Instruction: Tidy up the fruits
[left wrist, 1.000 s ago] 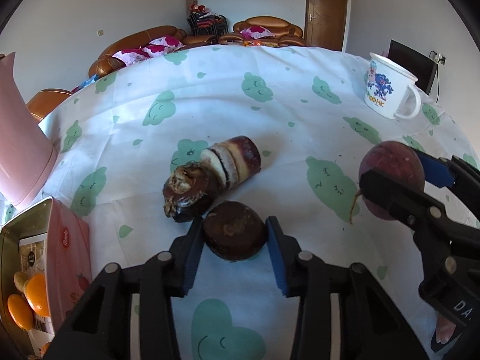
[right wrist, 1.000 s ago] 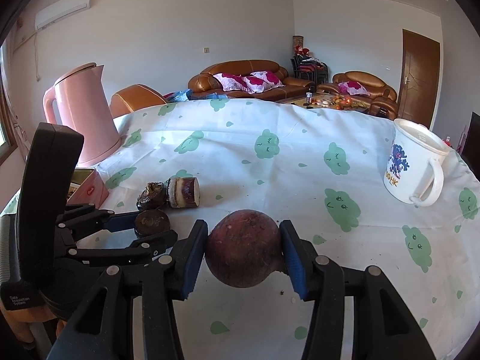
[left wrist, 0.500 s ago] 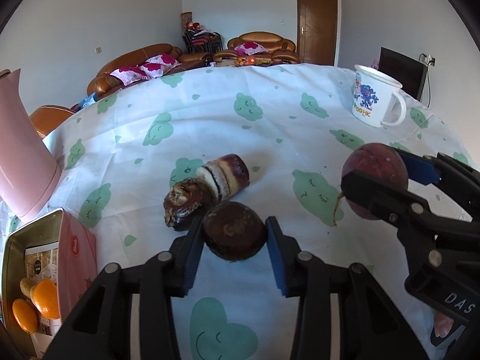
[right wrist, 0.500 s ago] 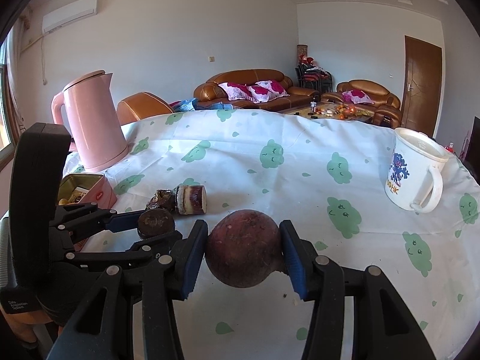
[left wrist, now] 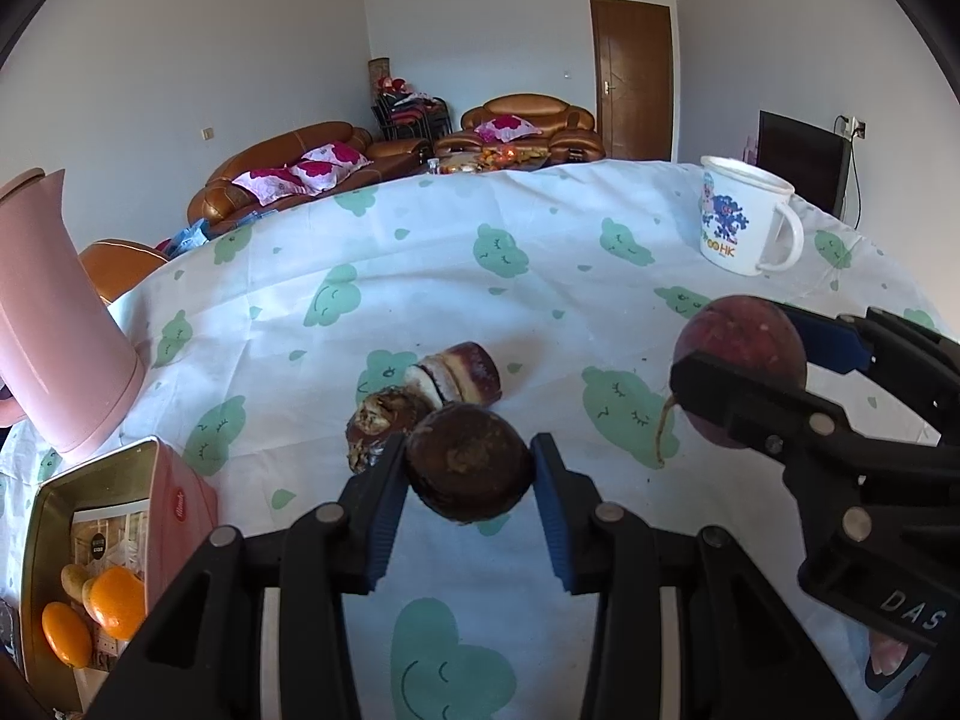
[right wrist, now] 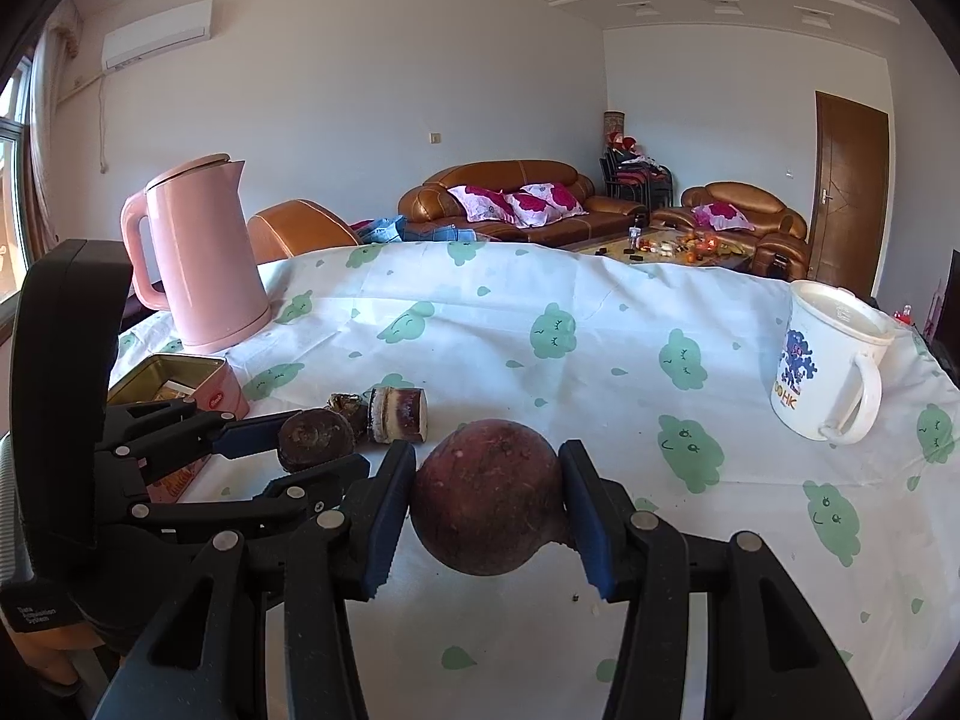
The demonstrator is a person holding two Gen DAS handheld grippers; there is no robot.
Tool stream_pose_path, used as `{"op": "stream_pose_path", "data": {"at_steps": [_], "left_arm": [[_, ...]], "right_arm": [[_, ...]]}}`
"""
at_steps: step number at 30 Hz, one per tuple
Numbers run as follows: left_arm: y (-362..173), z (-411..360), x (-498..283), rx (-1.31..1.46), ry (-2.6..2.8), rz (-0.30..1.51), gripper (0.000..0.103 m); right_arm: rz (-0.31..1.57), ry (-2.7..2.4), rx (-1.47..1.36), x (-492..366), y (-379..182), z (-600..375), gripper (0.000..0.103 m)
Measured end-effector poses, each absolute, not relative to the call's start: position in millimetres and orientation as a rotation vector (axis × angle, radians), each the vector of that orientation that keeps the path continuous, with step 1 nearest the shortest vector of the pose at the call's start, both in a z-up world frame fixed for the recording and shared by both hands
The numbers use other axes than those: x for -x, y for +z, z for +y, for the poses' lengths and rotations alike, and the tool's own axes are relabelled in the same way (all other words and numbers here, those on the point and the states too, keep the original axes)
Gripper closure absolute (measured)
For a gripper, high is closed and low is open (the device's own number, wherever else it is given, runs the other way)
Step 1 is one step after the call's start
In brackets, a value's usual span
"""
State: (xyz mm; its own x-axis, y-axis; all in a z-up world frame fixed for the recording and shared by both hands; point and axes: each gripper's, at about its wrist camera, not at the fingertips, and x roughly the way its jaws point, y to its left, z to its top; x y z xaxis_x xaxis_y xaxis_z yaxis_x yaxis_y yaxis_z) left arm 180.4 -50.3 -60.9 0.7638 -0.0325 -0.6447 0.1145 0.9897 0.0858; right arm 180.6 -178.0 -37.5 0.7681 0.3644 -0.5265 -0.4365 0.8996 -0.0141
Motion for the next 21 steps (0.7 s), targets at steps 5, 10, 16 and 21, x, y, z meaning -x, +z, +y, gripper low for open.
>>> {"op": "stream_pose_path", "data": {"at_steps": [5,10,16,21], "left_arm": [[-58.8,-50.9,-176.7,-0.125,-0.075,0.676,0.060],[-56.2,-49.8,-173.6,-0.125,-0.070,0.656,0.060],[-52.8,-49.2,-168.8,-0.126,-0.062,0.626,0.060],[-50.4,-49.1,-165.4,-0.126,-0.056,0.605,0.060]], "right_arm": [[0.526,0.438,0.139,-178.2,-35.8,-177.6,0.052],[0.504,0.442,0.140,-174.2,-34.1,-178.0,0.052],[0.478,0.445,0.139,-170.8,-32.5,-179.1,0.052],[0.457,0.448,0.139,-167.2,-31.3,-179.9,0.052]]}}
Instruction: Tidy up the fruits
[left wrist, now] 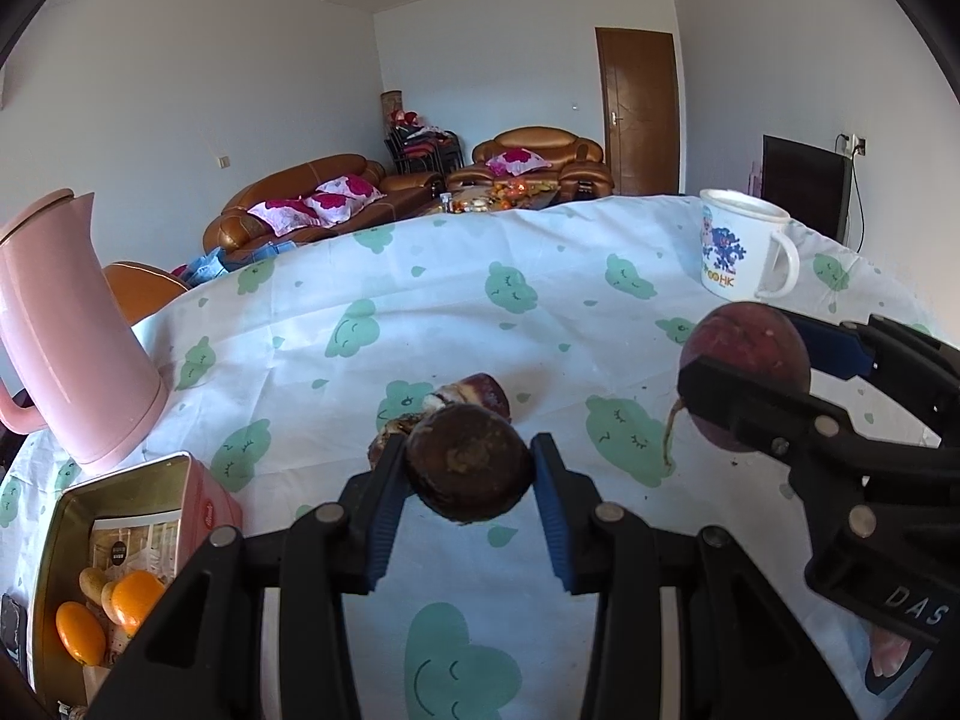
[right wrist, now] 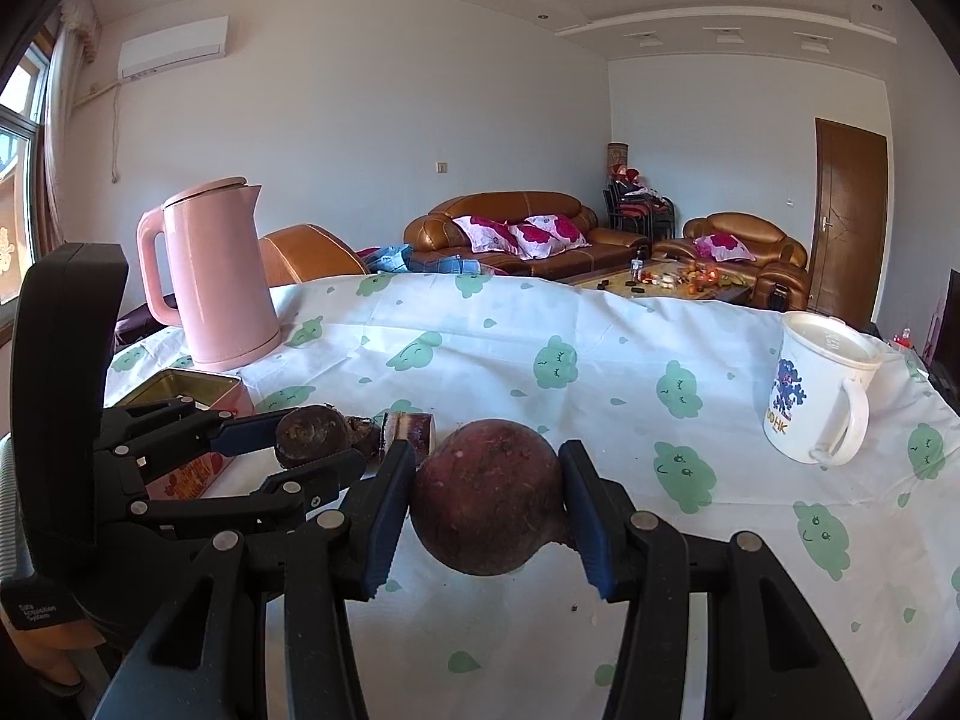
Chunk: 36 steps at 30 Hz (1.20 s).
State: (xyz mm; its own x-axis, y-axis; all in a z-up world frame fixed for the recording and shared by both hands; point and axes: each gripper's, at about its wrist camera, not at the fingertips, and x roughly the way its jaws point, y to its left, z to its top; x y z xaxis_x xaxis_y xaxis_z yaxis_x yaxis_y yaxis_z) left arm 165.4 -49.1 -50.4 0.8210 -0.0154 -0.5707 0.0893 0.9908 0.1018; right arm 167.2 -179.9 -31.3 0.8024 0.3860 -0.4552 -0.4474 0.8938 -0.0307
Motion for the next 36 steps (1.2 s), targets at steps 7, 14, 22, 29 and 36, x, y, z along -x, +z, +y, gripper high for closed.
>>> {"op": "stream_pose_path", "data": {"at_steps": [7,14,22,29,36], "left_arm": [[-47.7,-48.1,-161.0,-0.126,-0.050,0.578,0.060],[-46.4,-47.9,-158.8,-0.126,-0.048,0.563,0.060],[-44.1,-48.2,-154.5,-0.132,-0.038,0.537,0.060],[-42.6,-49.6,-151.4,-0.142,-0.033,0.516,0.060],[-40.6,-48.6,-148.1,-0.141,-0.027,0.496,0.060]], "right_arm": [[0.432,0.452,0.143,-162.6,-29.6,-179.9,0.052],[0.413,0.454,0.146,-159.2,-28.0,-180.8,0.052],[0.386,0.455,0.148,-155.2,-26.2,-181.5,0.052],[0.362,0.456,0.153,-151.0,-24.6,-181.6,0.052],[0.342,0.456,0.154,-147.5,-23.4,-183.0,0.052]]}}
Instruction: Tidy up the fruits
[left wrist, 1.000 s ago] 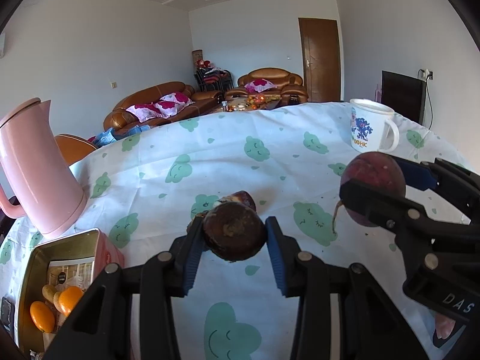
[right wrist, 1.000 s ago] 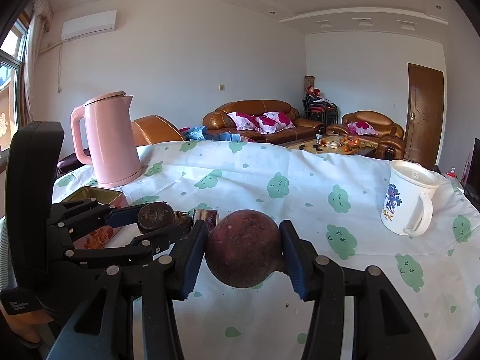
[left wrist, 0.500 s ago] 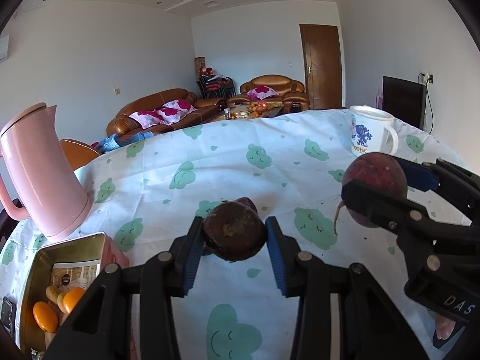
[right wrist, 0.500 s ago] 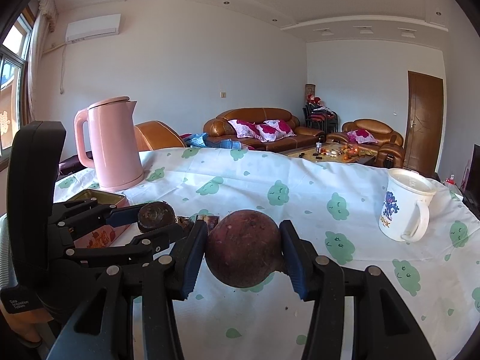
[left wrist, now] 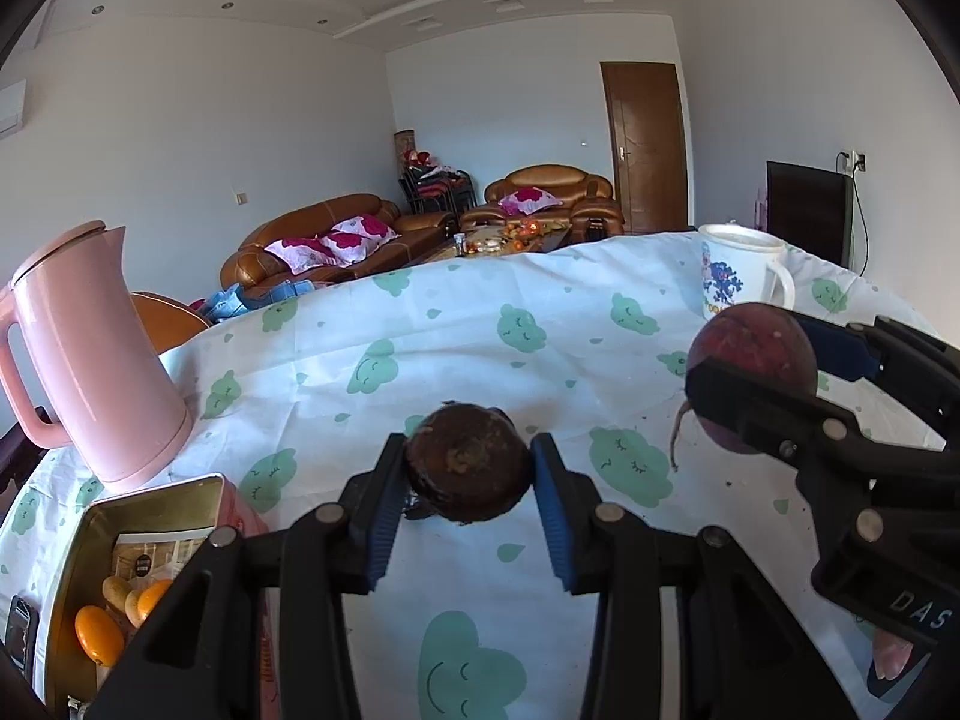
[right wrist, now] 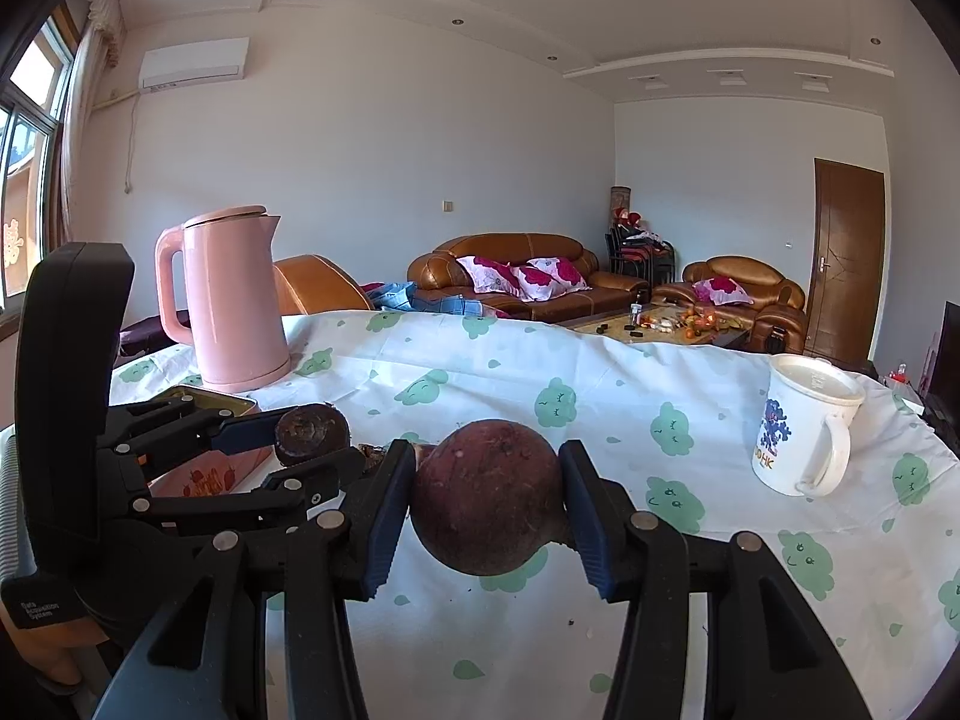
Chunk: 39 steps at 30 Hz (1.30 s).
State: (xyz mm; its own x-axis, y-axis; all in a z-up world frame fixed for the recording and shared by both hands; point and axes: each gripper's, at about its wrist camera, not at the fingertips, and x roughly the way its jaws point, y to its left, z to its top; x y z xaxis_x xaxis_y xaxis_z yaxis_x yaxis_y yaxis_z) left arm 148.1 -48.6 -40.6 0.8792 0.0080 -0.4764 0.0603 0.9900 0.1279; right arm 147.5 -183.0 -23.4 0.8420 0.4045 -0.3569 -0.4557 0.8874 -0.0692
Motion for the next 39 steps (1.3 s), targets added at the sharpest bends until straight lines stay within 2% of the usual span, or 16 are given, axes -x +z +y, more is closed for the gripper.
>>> {"op": "stream_pose_path", "data": {"at_steps": [39], "left_arm": [[-29.0,-43.2,-122.3,-0.128,0.008,0.360,0.060]], "right_arm": [[0.271,0.463,0.141,-129.9,-18.2,-187.3,0.052]]}}
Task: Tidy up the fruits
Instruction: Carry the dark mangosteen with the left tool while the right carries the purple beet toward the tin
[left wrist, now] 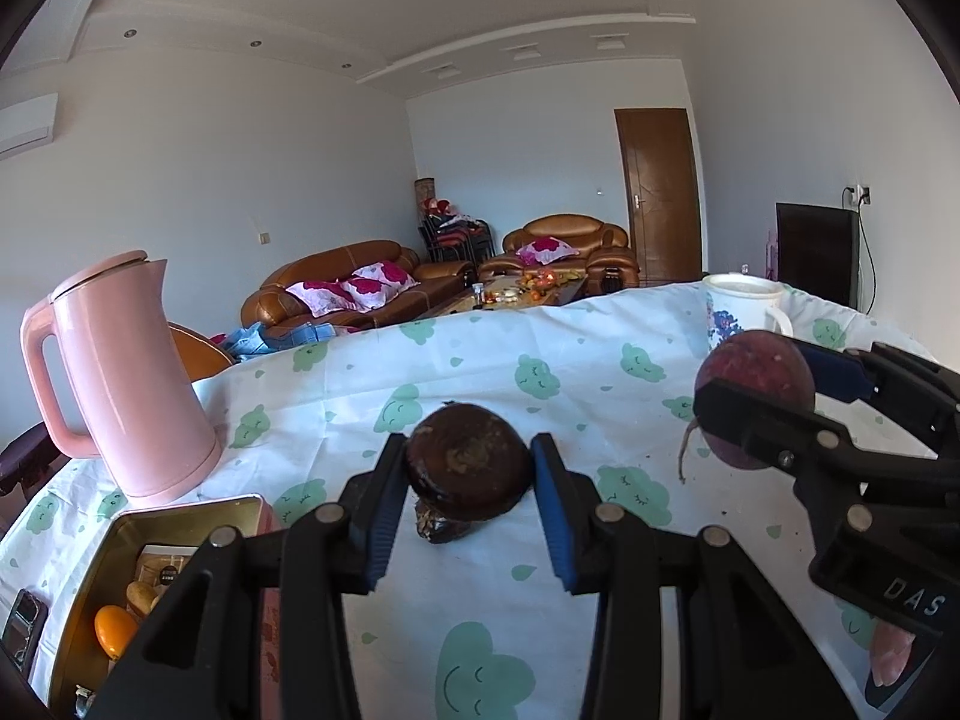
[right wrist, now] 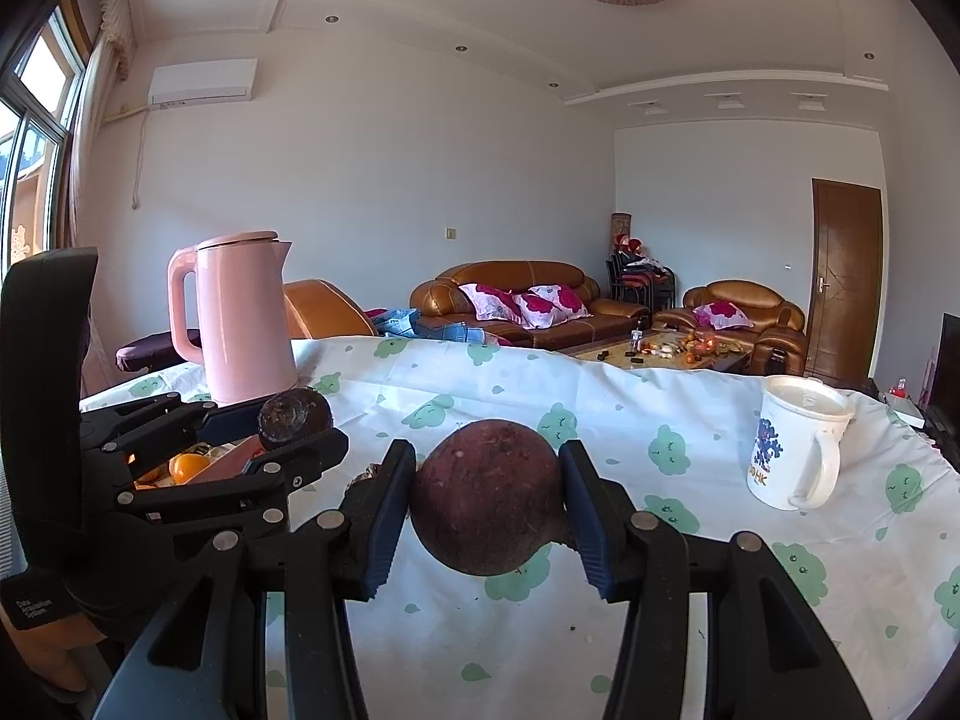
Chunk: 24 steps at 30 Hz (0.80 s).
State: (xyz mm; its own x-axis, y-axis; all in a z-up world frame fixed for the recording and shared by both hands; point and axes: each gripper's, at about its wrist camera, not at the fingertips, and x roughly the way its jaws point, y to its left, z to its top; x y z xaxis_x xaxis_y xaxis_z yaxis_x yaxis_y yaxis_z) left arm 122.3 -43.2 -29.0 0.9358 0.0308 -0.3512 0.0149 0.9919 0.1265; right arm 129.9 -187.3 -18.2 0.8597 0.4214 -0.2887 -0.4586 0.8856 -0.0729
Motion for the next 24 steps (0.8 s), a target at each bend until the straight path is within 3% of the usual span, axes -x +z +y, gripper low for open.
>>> {"op": "stream_pose_path", "data": {"at_steps": [24], "left_arm": [[-22.6,-41.7,-106.9,-0.141,0.057,0.271,0.060]], "right_arm": [[0.172,0.463,0.156,-109.6,-13.2,-188.3,0.052]]}}
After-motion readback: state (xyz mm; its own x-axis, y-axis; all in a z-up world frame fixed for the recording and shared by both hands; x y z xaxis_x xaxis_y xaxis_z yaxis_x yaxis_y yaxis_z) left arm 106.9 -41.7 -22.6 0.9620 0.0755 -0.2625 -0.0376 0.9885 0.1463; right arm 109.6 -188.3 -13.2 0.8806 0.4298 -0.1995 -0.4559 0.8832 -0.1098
